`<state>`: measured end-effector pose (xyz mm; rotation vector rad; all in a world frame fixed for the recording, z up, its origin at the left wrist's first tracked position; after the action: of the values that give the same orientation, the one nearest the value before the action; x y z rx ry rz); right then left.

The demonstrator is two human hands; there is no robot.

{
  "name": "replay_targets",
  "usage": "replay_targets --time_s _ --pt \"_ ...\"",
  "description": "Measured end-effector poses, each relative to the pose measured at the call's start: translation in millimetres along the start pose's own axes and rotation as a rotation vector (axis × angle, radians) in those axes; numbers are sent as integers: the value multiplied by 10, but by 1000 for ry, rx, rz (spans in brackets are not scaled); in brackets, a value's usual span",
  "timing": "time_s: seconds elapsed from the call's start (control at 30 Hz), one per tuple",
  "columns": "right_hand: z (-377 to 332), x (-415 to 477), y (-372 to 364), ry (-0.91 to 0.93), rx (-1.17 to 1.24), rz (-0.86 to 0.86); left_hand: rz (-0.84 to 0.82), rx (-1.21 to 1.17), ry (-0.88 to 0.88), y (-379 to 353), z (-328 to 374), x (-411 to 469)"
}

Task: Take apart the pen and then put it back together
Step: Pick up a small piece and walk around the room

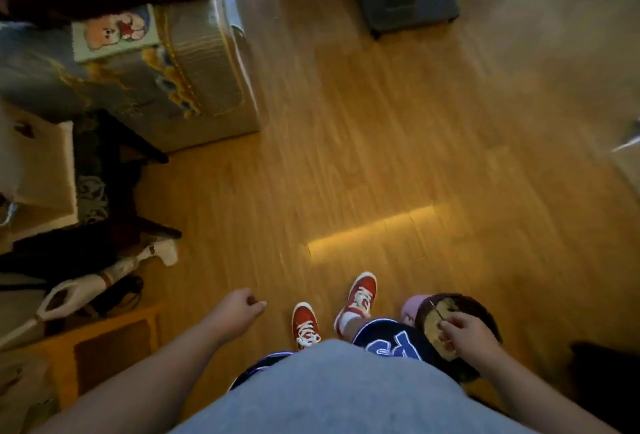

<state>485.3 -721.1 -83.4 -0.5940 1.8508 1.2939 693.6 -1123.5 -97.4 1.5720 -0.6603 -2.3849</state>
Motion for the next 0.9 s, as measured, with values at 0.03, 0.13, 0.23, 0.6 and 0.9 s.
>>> replay_targets --time_s 0.03,0.13,0.23,0.6,0.9 --pt "86 69 36 -41 28 -2 -19 24 -44 50 300 117" --pt "259 259 192 -170 100 -35 -71 95 -140 116 1181 432" --pt "309 470 400 -248 186 -47 -92 129 -178 138 1947 681" --pt "-588 1670 1804 -116 263 -10 -123 315 -132 376 3529 1321" --pt "-1396 2808 2866 -71 395 51 -174 465 -65 714 4614 2192"
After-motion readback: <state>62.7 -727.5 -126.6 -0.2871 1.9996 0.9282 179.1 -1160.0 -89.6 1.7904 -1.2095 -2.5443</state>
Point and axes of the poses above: each hand's wrist, its own x-axis towards the middle knuckle, its own y-axis out of the back of the hand, z = x × y, the point moved 6 cm from there along x, towards the middle knuckle, and after that the axes turned 8 degrees about -x, right-handed, at the moved point
